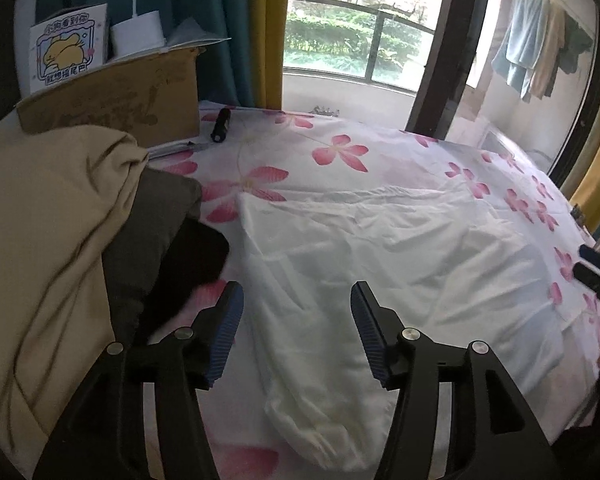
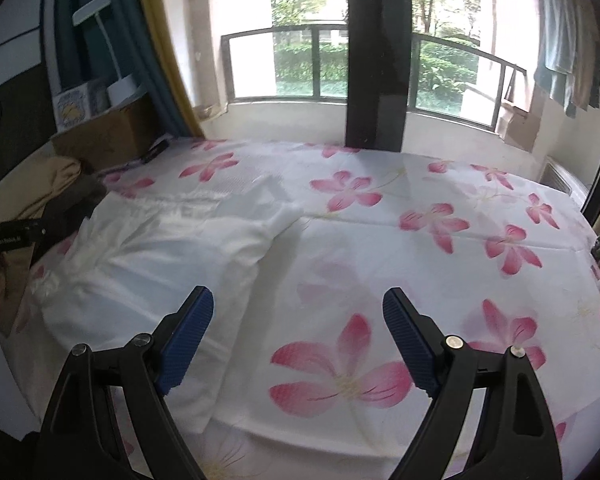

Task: Fold large clothes

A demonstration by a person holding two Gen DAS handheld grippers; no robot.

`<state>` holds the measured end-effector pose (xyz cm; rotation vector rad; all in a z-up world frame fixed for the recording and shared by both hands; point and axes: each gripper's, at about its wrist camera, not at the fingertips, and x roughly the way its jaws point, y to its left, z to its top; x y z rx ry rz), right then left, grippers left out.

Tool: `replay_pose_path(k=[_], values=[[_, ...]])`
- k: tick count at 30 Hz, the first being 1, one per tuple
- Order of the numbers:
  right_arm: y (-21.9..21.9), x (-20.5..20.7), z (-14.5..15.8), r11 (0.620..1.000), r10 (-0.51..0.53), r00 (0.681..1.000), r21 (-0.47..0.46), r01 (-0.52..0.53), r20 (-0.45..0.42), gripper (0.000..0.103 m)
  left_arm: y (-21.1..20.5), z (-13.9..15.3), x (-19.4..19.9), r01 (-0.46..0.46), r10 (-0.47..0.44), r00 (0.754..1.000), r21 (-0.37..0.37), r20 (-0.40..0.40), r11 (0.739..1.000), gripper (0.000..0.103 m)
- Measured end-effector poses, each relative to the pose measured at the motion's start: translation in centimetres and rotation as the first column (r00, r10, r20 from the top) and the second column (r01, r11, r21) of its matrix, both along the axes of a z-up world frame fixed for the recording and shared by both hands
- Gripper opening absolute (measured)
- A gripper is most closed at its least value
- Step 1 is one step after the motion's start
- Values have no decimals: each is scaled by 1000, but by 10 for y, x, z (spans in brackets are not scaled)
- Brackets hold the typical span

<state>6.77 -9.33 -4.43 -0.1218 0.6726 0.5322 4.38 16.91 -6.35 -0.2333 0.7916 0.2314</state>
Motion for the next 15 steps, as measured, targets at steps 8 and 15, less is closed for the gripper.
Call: replay_pose_path(k=[8, 15], values=[[-7, 13, 2, 997, 48, 998, 59, -47, -28, 86, 7, -39, 18, 31, -42, 995, -123, -90, 992, 69], [13, 23, -14, 987, 138, 987, 94, -129, -88, 86, 2, -45, 21, 95, -106, 994, -239, -36, 967, 88]])
